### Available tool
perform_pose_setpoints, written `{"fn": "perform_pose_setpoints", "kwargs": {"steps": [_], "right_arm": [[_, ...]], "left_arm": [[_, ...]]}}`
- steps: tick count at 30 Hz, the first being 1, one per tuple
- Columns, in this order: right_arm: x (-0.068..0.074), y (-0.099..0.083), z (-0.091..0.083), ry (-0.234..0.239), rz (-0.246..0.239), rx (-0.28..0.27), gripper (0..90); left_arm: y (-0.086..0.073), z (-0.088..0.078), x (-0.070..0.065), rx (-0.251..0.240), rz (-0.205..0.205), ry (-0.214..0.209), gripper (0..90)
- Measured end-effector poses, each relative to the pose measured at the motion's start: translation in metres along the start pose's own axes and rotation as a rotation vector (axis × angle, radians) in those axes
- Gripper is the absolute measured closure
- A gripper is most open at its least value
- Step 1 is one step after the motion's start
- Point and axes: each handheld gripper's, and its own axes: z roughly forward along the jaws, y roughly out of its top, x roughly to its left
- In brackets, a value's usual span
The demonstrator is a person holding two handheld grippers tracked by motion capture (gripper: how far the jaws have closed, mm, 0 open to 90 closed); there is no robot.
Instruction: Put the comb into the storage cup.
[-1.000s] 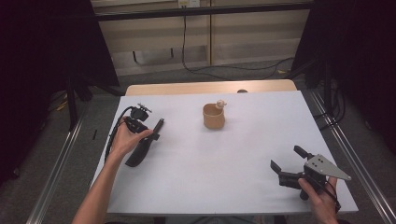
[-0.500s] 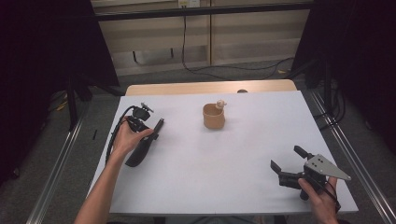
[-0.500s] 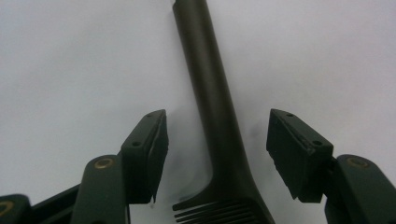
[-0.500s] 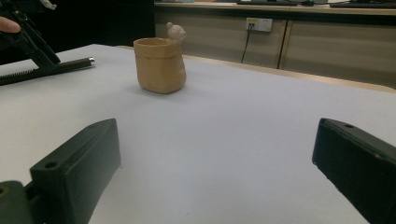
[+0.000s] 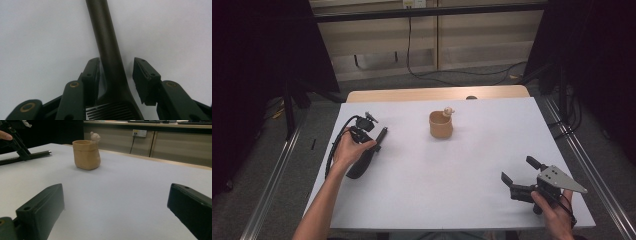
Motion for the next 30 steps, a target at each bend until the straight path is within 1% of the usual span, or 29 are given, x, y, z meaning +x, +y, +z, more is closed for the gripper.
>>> {"fn": "perform_pose_setpoints", "kwargs": {"steps": [4,7,8,9,10,11,12,13,15,17,20,26,27,30], "right_arm": [[-0.0002,-0.0001,0.0,-0.001,0.0,0.002,0.1],[-0.0002,-0.0001,0.0001,-0.001,-0.001,0.002,0.2],[-0.0001,-0.0001,0.0,-0.004,-0.001,0.006,0.1],[-0.0004,-0.0003,0.0004,-0.003,0.001,0.006,0.0],[-0.0004,-0.0003,0.0004,-0.003,0.001,0.006,0.0],[-0.0003,-0.0002,0.0005,-0.003,0.002,0.008,0.0],[-0.0003,-0.0003,0.0006,-0.006,0.001,0.009,0.0],[-0.0002,-0.0003,0.0008,-0.007,-0.003,0.009,0.1],[0.0004,-0.0005,0.0012,-0.006,-0.006,0.008,0.1],[0.0007,-0.0004,0.0012,-0.003,-0.007,0.01,0.1],[0.0008,-0.0004,0.001,-0.005,-0.007,0.011,0.1],[0.0009,-0.0006,0.0012,-0.004,-0.003,0.013,0.1],[0.0009,-0.0006,0.0012,-0.004,-0.005,0.013,0.1],[0.0009,-0.0006,0.0012,-0.006,-0.004,0.016,0.1]], "left_arm": [[0.0002,0.0003,-0.001,0.003,-0.011,0.009,58.5],[0.0002,-0.0001,-0.0006,0.006,-0.017,0.007,58.8],[-0.0001,0.0001,-0.0003,0.003,-0.019,0.01,59.6],[-0.0007,0.0003,0.0002,0.0,-0.021,0.011,64.1],[-0.0011,0.0004,0.0006,-0.005,-0.027,0.018,64.1],[-0.0016,0.0007,0.0014,-0.007,-0.036,0.014,66.0],[-0.0018,0.001,0.0015,-0.008,-0.037,0.013,66.0],[-0.0019,0.0014,0.0005,-0.008,-0.029,0.024,66.7],[-0.0014,0.0019,-0.0003,-0.005,-0.025,0.029,67.0],[-0.0006,0.0021,-0.0019,0.005,-0.021,0.043,67.3],[-0.0007,0.0023,-0.0004,0.003,-0.027,0.031,67.9],[-0.0009,0.0023,0.0001,0.002,-0.02,0.037,72.5],[-0.001,0.0022,0.0005,0.004,-0.024,0.03,72.6],[-0.0011,0.0019,0.001,0.0,-0.024,0.031,72.8]]}}
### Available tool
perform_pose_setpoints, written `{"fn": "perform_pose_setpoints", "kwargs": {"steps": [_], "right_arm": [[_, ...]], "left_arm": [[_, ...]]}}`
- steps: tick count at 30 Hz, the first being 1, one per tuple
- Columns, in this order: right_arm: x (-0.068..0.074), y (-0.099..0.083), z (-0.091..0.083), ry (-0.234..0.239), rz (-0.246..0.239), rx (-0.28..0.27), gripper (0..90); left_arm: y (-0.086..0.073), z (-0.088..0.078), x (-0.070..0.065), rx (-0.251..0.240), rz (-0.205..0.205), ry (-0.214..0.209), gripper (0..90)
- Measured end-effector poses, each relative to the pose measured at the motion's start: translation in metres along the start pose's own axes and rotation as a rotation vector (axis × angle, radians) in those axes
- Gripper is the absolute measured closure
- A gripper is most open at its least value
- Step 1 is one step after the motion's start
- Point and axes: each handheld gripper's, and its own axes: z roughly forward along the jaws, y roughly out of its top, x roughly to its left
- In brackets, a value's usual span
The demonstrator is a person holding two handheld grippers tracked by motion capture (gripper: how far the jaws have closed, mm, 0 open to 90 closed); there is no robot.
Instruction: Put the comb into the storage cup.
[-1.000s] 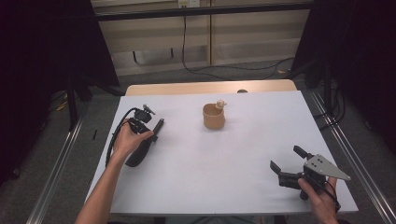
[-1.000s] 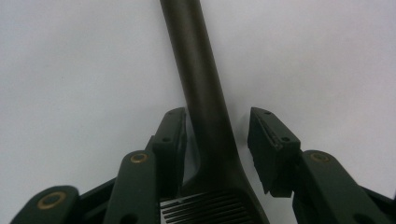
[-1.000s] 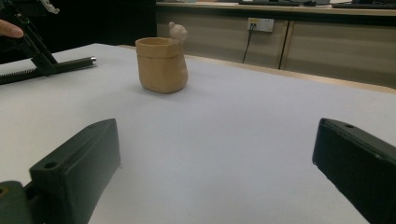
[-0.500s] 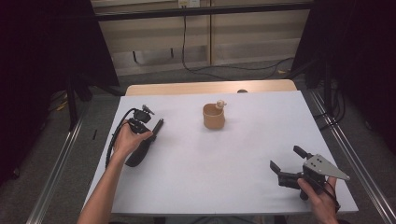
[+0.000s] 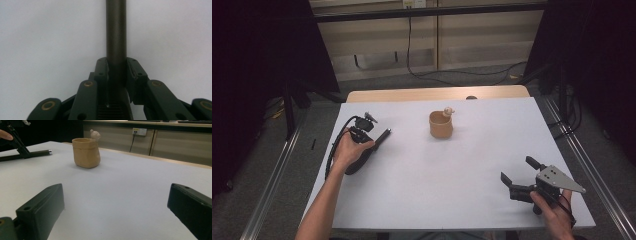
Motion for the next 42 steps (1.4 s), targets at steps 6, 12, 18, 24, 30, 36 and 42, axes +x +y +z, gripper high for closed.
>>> {"fn": "perform_pose_setpoints", "kwargs": {"steps": [6,12,18,24,30,36,42], "right_arm": [[-0.001,0.0,0.001,0.0,0.004,0.002,0.1],[-0.001,0.0,0.0,-0.001,0.004,0.002,0.1],[-0.001,0.0,0.0,0.0,0.005,0.002,0.1],[-0.001,0.0,0.0,0.001,0.005,0.002,0.1],[-0.001,0.0,0.0,0.001,0.006,0.002,0.1],[-0.001,0.0,0.0,0.001,0.006,0.001,0.1],[-0.001,0.0,0.0,-0.001,0.003,0.0,0.1]], "left_arm": [[0.001,-0.001,0.003,-0.006,-0.036,-0.025,73.0],[0.0,-0.003,0.006,-0.01,-0.039,-0.042,72.9],[-0.002,-0.005,0.008,-0.018,-0.043,-0.039,72.9],[-0.004,-0.015,0.012,-0.056,-0.056,-0.044,73.0],[-0.008,-0.028,0.016,-0.131,-0.063,-0.042,73.0],[-0.008,-0.04,0.011,-0.195,-0.044,-0.043,73.0],[-0.009,-0.048,0.005,-0.237,-0.026,-0.049,73.0]]}}
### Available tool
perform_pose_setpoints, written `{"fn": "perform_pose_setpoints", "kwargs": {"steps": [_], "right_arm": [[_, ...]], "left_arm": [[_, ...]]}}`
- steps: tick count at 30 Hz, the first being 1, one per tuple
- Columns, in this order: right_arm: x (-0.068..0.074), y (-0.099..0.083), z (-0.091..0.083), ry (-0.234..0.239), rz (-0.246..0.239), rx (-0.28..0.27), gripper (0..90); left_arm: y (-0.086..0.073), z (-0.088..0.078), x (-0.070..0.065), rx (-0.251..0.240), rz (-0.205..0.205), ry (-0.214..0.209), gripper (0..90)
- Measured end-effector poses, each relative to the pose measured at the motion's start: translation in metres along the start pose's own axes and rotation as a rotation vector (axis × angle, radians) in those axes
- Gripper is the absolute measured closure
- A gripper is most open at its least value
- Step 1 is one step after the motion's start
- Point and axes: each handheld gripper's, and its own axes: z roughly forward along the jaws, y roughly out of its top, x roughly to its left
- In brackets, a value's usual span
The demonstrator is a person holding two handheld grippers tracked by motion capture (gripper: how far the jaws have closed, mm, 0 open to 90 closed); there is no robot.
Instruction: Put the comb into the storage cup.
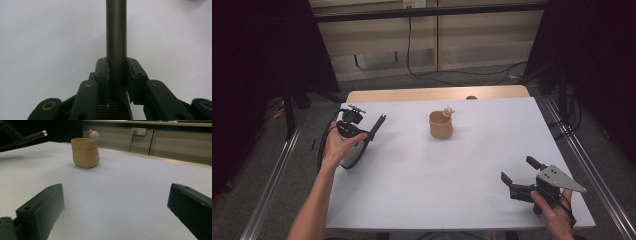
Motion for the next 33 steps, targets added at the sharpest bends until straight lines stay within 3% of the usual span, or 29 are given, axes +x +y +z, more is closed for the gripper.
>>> {"fn": "perform_pose_setpoints", "kwargs": {"steps": [3,9,15,17,25,33], "right_arm": [[0.0,0.0,0.0,0.001,-0.002,0.004,0.1],[0.0,0.0,0.0,0.001,-0.003,0.004,0.1],[0.0,0.0,0.0,0.0,-0.002,0.004,0.1],[0.0,0.0,0.0,0.0,-0.001,0.005,0.3],[-0.001,0.0,0.002,0.003,-0.005,0.024,0.8],[-0.003,-0.001,0.002,0.016,-0.01,0.036,1.0]], "left_arm": [[0.0,-0.004,-0.004,-0.007,0.015,-0.006,73.0],[0.001,-0.011,-0.021,-0.026,0.086,-0.027,73.0],[0.001,-0.013,-0.033,-0.04,0.13,-0.021,73.0],[0.0,-0.014,-0.038,-0.06,0.125,-0.021,73.0],[0.004,-0.023,-0.059,-0.111,0.187,-0.053,73.0],[0.004,-0.021,-0.083,-0.08,0.266,-0.106,73.0]]}}
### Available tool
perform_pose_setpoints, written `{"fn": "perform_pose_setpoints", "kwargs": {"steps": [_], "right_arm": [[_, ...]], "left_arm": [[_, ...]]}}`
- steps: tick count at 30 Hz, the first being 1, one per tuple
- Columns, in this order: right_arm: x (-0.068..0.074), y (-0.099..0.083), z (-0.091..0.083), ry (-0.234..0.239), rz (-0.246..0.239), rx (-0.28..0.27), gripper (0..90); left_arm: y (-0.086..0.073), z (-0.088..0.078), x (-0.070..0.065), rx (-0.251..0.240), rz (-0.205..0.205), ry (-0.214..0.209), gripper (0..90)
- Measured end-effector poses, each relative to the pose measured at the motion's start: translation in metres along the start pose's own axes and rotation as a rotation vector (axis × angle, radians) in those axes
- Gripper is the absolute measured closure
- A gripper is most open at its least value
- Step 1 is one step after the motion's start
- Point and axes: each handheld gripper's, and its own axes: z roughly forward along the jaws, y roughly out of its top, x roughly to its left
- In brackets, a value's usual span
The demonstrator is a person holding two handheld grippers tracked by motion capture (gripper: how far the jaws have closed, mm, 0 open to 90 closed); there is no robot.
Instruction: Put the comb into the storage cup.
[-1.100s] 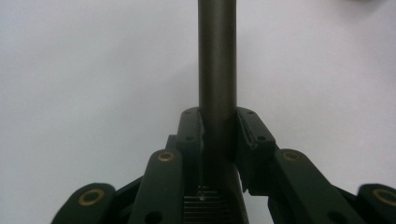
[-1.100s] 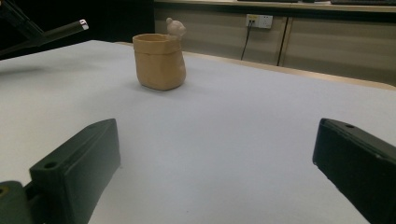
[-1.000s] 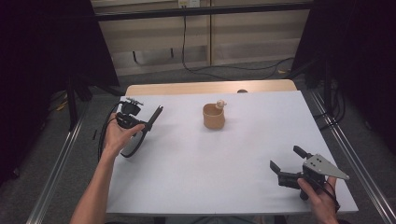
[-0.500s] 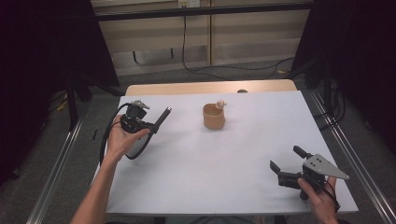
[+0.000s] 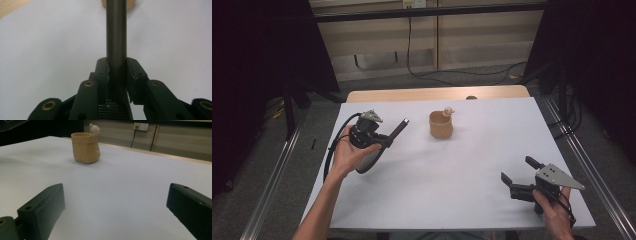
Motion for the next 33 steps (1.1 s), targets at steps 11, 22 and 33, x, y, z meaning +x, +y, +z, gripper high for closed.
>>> {"fn": "perform_pose_setpoints", "kwargs": {"steps": [11,22,33], "right_arm": [[0.001,0.0,-0.001,0.019,-0.004,0.001,0.7],[0.003,0.0,0.0,0.041,-0.009,0.015,0.2],[0.004,0.004,0.002,0.071,-0.009,0.03,0.6]], "left_arm": [[0.01,0.007,-0.022,0.004,0.047,-0.061,73.1],[0.018,0.013,-0.038,0.023,0.12,-0.106,73.0],[0.03,0.023,-0.059,0.053,0.176,-0.155,73.0]]}}
